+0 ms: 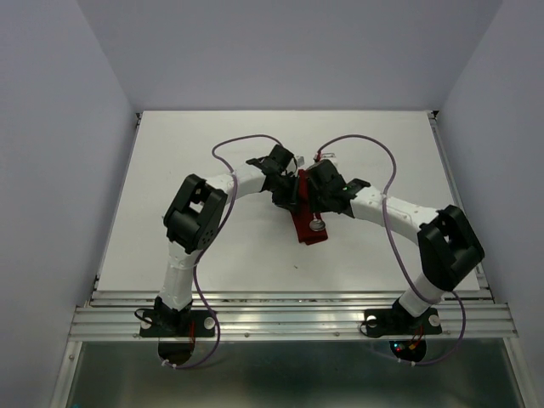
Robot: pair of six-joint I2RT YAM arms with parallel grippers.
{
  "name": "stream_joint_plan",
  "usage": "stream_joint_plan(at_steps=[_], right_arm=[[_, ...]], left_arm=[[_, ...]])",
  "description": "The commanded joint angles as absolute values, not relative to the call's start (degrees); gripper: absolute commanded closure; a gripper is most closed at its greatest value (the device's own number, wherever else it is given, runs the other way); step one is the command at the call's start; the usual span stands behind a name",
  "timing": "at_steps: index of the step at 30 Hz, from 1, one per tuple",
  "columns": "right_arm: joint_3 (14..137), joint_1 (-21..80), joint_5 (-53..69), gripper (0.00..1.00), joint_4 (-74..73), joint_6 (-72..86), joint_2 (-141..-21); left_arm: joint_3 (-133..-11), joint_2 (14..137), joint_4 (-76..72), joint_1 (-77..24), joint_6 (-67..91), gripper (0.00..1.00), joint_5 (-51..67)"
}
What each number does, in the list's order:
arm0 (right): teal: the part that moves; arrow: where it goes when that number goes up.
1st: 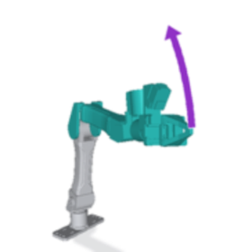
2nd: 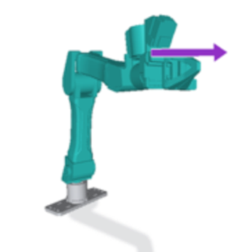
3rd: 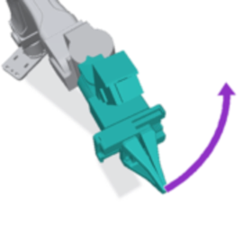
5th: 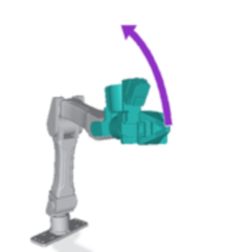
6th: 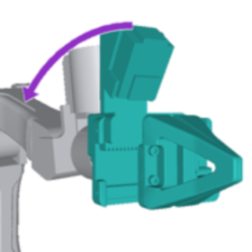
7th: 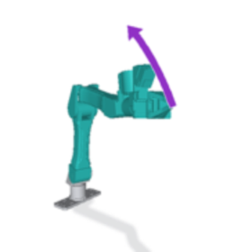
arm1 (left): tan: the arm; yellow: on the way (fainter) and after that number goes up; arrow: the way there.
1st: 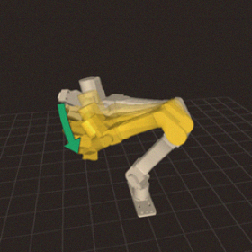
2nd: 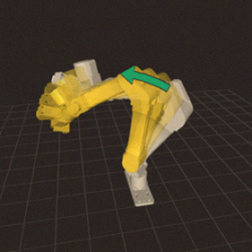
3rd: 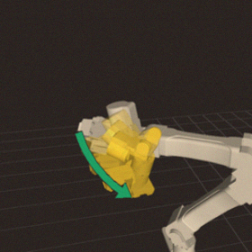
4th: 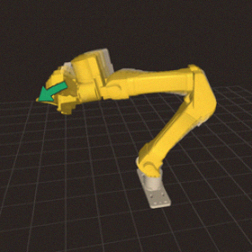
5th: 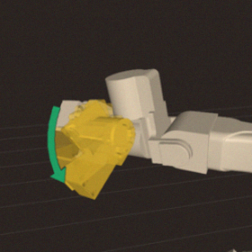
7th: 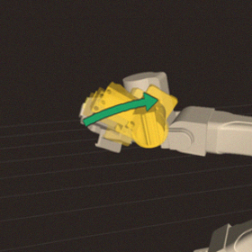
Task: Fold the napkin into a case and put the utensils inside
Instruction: Insert the spoon into the folded napkin, then move the knife to the center of the board.
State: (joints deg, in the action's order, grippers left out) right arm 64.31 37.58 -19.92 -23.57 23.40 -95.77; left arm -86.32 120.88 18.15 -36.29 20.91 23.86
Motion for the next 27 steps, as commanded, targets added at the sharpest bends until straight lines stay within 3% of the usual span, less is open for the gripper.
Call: stream_joint_plan(at_steps=[1, 5, 8, 12, 17, 27], right_arm=[[61.71, 36.66, -22.41, 0.44, -22.50, 24.96, -88.88], [59.16, 34.02, -22.76, 0.39, -22.41, 26.10, -85.52], [57.75, 31.65, -22.50, 0.34, -22.41, 26.80, -84.20], [57.04, 29.80, -22.15, 0.32, -21.89, 26.55, -83.67], [57.13, 28.65, -21.36, 0.28, -20.74, 25.14, -84.29], [56.25, 28.13, -16.70, 0.25, -17.49, 24.96, -85.87]], left_arm=[[-89.64, 114.88, 23.10, -36.82, 19.34, 0.77, 19.09], [-91.23, 112.95, 26.98, -37.18, 18.63, 0.70, 15.92], [-89.57, 109.70, 28.74, -37.09, 18.54, 0.60, 13.11], [-86.32, 104.95, 31.11, -36.65, 19.33, 0.38, 9.15], [-77.27, 96.26, 33.75, -31.39, 23.63, 0.36, 4.49], [-58.02, 82.10, 39.64, -5.64, 40.15, 0.34, -9.57]])
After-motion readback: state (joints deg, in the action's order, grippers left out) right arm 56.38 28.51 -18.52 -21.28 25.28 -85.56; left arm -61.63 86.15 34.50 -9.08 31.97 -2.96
